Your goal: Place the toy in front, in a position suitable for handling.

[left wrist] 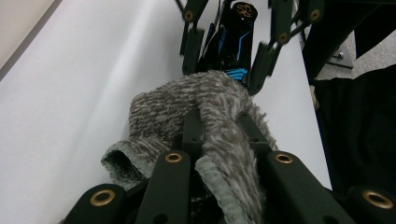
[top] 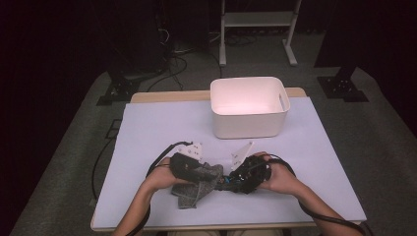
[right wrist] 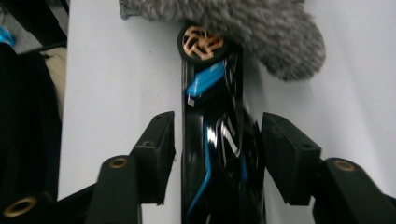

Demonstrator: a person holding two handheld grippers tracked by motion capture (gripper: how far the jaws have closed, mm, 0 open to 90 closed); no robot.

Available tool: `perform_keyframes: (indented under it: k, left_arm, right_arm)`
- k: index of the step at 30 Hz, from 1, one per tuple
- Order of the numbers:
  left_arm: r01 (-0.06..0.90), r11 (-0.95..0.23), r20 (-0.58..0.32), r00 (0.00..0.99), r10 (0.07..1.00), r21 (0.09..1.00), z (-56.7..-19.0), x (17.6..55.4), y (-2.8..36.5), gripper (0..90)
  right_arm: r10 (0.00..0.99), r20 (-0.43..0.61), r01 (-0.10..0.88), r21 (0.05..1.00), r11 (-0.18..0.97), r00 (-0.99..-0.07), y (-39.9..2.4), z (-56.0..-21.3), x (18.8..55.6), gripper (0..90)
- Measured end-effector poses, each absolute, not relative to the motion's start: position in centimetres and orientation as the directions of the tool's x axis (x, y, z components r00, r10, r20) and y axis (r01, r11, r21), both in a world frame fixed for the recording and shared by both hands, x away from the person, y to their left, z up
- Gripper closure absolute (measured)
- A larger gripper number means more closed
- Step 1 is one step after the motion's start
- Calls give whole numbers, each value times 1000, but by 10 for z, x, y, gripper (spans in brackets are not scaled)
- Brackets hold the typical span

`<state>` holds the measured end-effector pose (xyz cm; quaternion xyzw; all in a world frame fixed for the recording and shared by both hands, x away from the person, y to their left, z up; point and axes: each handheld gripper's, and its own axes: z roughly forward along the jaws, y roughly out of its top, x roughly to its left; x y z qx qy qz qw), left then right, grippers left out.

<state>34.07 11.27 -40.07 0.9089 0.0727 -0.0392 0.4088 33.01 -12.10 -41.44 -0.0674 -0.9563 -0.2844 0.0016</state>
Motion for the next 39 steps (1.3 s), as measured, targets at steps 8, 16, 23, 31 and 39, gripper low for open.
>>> perform_keyframes:
  k: [8,16,23,31,39]
  left_arm:
    - [159,-646,-119,987,105,746,-400,340,119,772]
    - [192,-634,-141,981,131,749,-409,336,139,772]
    - [219,-615,-152,975,160,757,-411,337,153,772]
    - [178,-609,-87,980,177,773,-374,340,162,772]
    - [150,-630,-54,984,169,762,-356,337,159,772]
  right_arm:
    - [101,-12,85,445,891,-995,-94,-419,334,554]
    - [98,-12,83,450,889,-995,-95,-418,335,560]
    - [118,34,117,537,836,-992,-99,-414,341,561]
    - [145,61,150,649,746,-987,-90,-403,348,561]
    - [149,65,151,703,695,-987,-87,-404,347,561]
